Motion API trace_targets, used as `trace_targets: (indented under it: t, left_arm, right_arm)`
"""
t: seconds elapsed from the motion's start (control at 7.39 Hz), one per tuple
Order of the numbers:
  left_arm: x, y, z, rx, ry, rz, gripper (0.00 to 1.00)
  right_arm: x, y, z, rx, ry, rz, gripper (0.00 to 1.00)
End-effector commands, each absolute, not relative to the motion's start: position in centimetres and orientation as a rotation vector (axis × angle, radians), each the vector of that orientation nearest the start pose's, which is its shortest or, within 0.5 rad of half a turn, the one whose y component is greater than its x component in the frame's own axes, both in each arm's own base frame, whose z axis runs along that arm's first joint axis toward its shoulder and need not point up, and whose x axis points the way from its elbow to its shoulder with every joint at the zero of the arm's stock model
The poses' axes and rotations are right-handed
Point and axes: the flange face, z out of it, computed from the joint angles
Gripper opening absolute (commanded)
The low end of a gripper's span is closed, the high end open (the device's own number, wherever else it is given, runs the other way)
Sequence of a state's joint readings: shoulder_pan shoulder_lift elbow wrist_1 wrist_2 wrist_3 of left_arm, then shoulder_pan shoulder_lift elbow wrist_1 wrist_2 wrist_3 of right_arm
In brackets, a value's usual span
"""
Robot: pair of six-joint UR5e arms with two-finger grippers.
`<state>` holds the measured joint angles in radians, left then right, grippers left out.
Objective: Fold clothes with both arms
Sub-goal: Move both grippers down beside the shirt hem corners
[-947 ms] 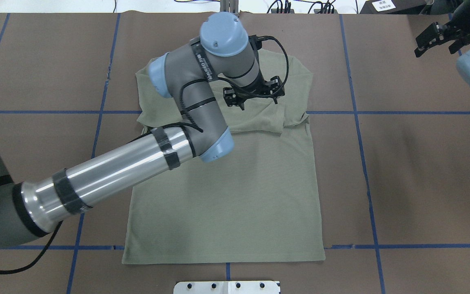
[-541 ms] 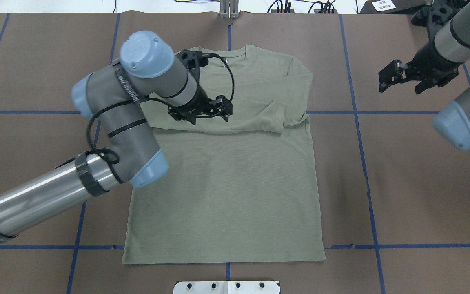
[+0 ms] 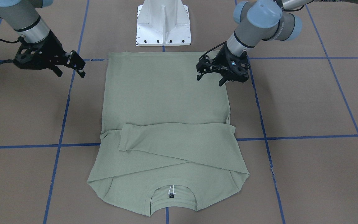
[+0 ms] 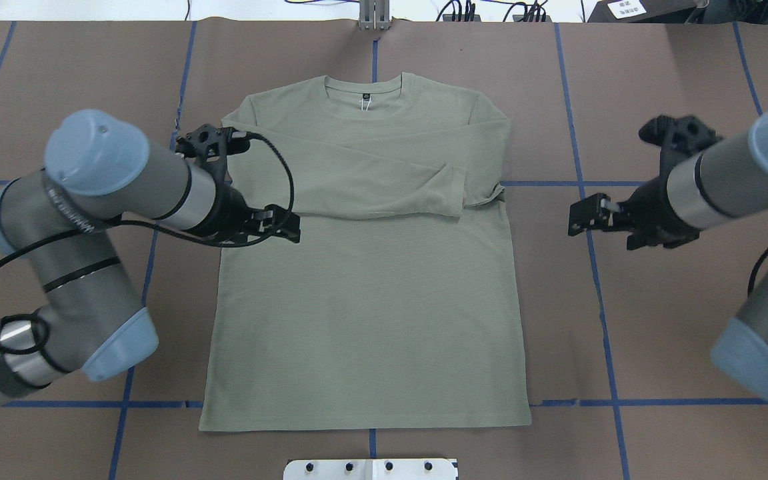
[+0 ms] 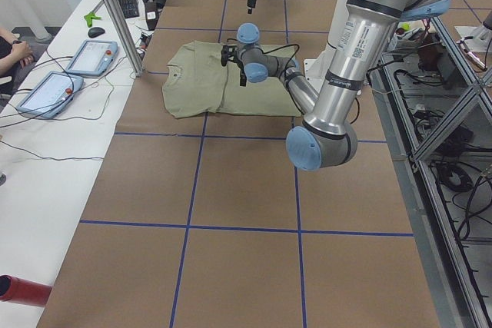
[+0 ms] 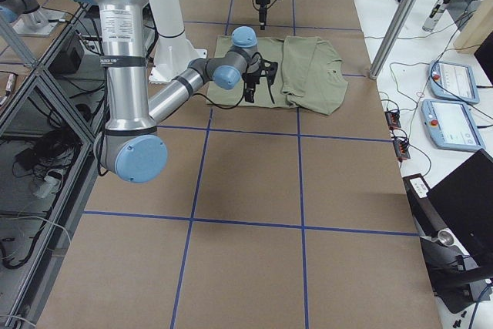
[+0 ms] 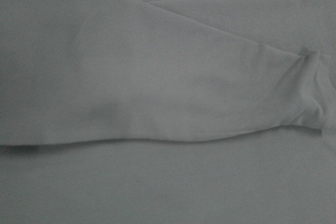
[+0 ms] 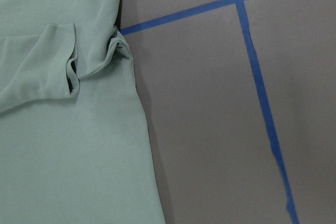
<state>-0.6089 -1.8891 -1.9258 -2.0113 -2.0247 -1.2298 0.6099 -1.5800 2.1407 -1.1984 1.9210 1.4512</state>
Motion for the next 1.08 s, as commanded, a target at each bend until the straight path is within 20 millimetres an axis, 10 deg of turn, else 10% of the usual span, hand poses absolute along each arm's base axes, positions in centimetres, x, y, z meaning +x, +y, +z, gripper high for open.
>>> trace_targets:
  t: [0.0, 0.68, 0.95]
  left_arm:
    - [40.6, -32.6, 29.1, 0.100, 1.138, -0.047, 1.00]
    - [44.5, -21.4, 37.0, -0.055, 1.153, -0.270, 0.88]
    - [46.0, -19.9, 38.7, -0.053, 1.119, -0.285, 0.87]
  right_arm:
    - [-36.4, -25.1, 37.2, 0.013, -0.986, 0.380, 1.00]
    - [-37.4, -23.4, 36.0, 0.008, -1.013, 0.423, 1.00]
    - [-37.4, -23.4, 36.0, 0.008, -1.013, 0.423, 1.00]
